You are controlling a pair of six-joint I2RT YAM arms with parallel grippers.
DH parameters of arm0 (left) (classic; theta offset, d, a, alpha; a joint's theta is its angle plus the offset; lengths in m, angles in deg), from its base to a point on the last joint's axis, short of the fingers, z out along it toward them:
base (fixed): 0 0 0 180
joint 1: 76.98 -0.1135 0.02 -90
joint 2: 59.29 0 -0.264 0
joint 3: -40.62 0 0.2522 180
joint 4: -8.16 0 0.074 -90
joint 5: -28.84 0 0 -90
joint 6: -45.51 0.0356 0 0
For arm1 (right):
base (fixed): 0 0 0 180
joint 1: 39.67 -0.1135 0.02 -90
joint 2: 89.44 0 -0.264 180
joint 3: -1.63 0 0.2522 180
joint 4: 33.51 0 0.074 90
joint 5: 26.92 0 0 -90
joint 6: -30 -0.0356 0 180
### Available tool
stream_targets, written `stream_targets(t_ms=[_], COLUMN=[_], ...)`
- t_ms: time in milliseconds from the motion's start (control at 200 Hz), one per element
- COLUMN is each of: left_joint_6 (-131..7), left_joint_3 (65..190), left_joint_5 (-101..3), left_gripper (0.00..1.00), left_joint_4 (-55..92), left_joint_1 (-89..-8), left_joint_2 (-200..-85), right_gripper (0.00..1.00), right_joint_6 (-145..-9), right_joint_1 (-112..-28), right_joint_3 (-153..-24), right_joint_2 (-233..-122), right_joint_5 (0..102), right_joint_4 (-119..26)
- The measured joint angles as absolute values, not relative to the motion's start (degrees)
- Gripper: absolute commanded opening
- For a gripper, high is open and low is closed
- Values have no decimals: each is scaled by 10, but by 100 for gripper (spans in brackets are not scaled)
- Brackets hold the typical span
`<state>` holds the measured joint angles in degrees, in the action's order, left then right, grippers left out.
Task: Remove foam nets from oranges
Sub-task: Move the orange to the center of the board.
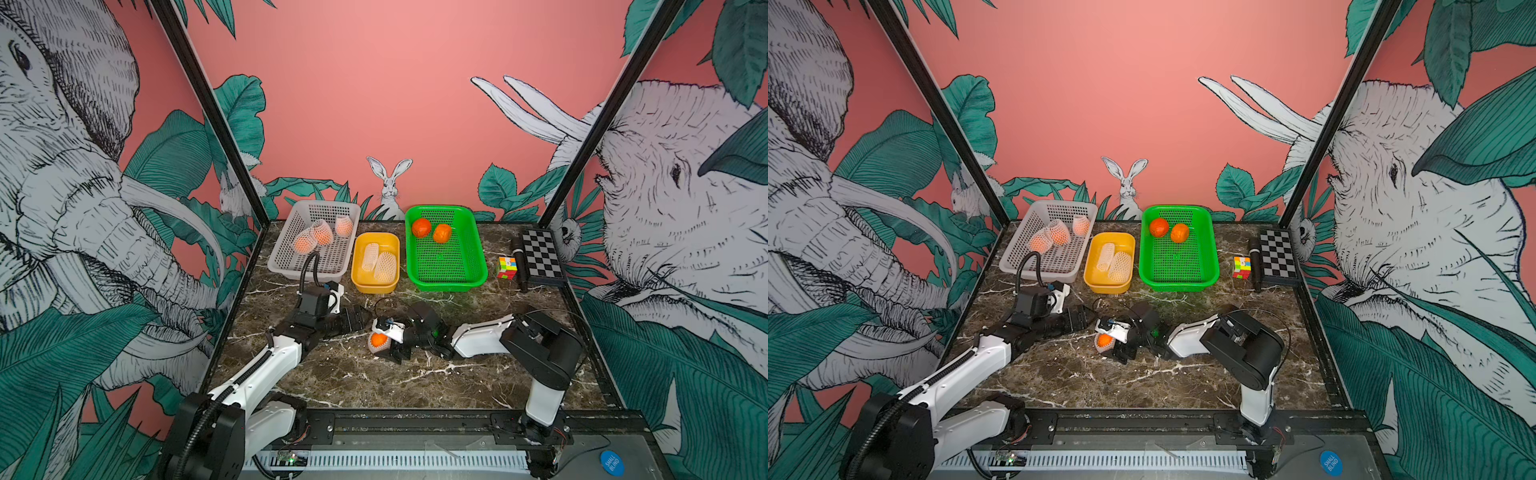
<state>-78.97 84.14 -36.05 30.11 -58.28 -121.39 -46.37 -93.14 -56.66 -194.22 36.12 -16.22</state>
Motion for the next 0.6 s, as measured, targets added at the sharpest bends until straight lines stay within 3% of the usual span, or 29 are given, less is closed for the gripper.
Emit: stream_targets(t_ms=[295, 600], left_joint_6=[-788, -777], left_joint_3=[841, 841], left_joint_5=[-361, -359], left_gripper=[99, 99], left_joint_4=[301, 302], left_joint_1=[-586, -588], left_joint_2=[-1211, -1212], right_gripper=[71, 69], right_joint_6=[-476, -518], right_joint_1=[-932, -932], right_joint_3=[-561, -485], right_joint_2=[-1935, -1859], right_joint_5=[388, 443], right_joint_4=[-162, -163])
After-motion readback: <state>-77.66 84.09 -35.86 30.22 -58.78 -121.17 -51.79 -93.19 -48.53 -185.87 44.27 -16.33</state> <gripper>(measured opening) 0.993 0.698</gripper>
